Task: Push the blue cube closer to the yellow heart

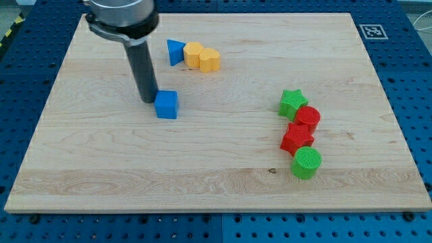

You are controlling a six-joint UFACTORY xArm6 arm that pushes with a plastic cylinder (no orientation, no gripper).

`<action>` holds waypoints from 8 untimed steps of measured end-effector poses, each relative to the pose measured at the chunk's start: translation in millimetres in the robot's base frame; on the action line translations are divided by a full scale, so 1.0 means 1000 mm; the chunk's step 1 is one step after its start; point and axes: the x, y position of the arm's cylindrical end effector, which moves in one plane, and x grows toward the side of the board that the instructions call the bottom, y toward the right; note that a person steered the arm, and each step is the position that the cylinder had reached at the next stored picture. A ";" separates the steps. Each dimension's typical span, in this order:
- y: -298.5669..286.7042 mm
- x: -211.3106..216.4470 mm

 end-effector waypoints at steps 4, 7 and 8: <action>0.031 0.042; 0.066 -0.017; 0.046 0.027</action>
